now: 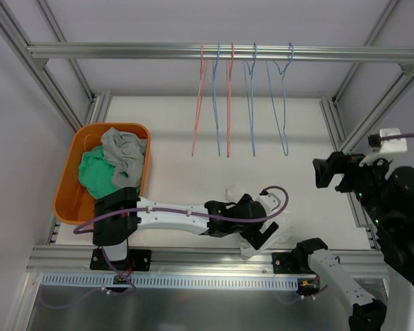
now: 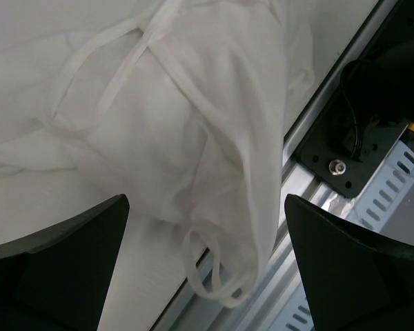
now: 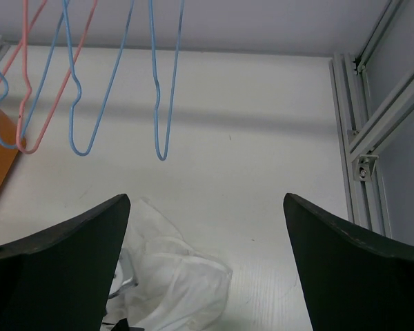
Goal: Remove the tank top from the hanger
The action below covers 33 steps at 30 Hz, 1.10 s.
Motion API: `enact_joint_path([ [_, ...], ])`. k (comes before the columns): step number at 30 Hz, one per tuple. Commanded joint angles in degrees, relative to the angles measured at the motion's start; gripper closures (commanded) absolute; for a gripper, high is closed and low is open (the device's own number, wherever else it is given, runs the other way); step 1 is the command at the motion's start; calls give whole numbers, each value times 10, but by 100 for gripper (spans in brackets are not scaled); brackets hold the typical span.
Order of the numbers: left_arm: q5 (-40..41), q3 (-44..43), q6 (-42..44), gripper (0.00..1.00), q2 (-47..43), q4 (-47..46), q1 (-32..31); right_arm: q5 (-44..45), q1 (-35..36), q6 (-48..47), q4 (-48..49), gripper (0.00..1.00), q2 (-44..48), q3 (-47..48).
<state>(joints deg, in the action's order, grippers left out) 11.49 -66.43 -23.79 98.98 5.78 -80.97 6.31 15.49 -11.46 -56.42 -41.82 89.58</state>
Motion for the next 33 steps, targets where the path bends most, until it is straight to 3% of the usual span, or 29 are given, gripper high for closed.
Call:
enact_joint_path([
  [1,8,-68,22,1,48,-24,-4,6,-2,0,-12,1,44,-13],
  [5,13,-120,25,1,106,-27,-5,-3,-1,-6,-29,0,65,-8],
  [9,66,-163,21,1,178,-27,-6,-13,-2,-15,-43,1,70,-6],
  [16,116,-175,10,2,242,-9,-20,-8,-2,-28,-47,1,82,-24],
  [19,107,-148,-6,26,239,-7,-22,-5,-2,-28,-47,0,88,-24],
  [20,107,-132,-10,56,231,-6,-23,-5,-2,-27,-45,1,89,-24],
  [21,116,-122,-17,71,225,-3,-24,-5,-1,-26,-44,1,90,-25],
  [24,132,-79,-36,100,192,5,-29,1,-2,-28,-39,1,91,-33],
  [33,258,50,-120,100,34,95,-29,20,-2,-27,-21,1,106,-56],
])
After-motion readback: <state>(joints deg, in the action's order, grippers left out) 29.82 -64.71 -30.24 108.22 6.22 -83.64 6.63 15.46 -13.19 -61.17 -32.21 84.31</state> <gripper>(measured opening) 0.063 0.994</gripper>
